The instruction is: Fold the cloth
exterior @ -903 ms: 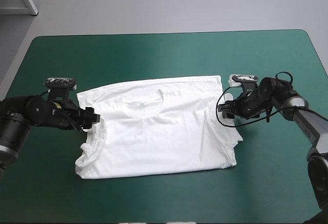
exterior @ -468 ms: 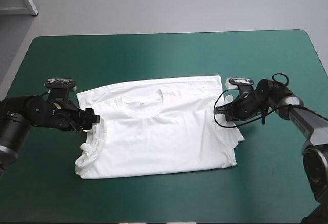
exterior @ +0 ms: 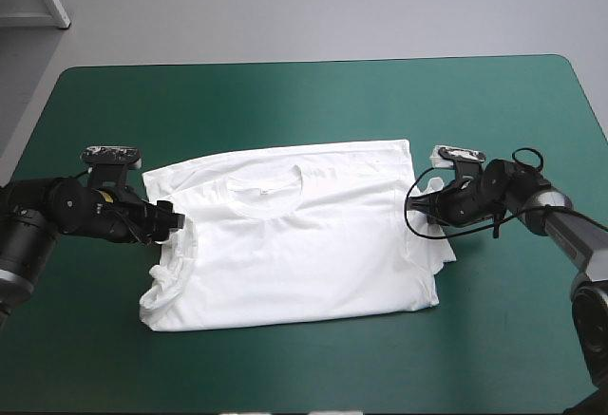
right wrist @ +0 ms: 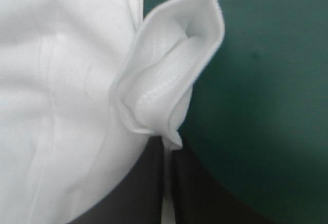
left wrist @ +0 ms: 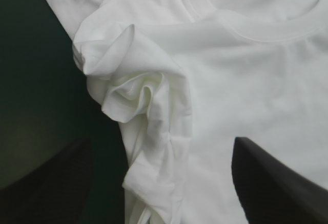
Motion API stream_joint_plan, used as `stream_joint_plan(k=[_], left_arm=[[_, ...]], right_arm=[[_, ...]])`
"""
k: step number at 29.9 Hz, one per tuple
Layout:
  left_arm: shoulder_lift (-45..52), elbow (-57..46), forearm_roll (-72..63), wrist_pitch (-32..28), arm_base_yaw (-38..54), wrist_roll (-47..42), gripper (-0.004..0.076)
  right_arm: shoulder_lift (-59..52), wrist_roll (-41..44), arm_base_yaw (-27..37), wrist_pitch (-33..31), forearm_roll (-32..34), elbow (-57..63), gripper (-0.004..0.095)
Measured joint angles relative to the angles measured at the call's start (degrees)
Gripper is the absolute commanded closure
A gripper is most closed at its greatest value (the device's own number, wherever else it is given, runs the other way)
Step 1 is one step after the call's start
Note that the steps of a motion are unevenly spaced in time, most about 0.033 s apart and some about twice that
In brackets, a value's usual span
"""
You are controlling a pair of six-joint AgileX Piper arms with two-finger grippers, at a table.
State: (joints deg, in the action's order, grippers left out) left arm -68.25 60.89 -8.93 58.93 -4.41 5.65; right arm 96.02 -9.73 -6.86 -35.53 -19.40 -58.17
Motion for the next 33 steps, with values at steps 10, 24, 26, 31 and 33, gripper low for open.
stream_joint_plan(k=[10, 24, 26, 31, 33], left_arm=[[0.3, 0.0, 1.8, 0.4, 0.0, 0.0, 0.0178], [0.4, 0.0, 1.8, -0.1, 0.0, 1.1, 0.0178], [0.4, 0.0, 1.7, -0.1, 0.0, 1.1, 0.0178], [0.4, 0.0, 1.7, -0.1, 0.0, 1.1, 0.0178], [0.4, 0.0, 1.6, -0.1, 0.0, 1.1, 0.0178]], right_arm=[[-7.7, -0.2, 0.9, -2.8, 2.4, 2.7, 0.0922], [-14.4, -8.1, -6.4, -3.8, -9.1, 2.7, 0.0922], [-13.0, -8.2, -8.9, -2.5, -9.3, 2.7, 0.0922], [-7.6, -9.1, -13.9, 1.7, -9.6, 2.7, 0.0844], [-5.6, -9.9, -14.9, 2.9, -9.9, 2.7, 0.0713]])
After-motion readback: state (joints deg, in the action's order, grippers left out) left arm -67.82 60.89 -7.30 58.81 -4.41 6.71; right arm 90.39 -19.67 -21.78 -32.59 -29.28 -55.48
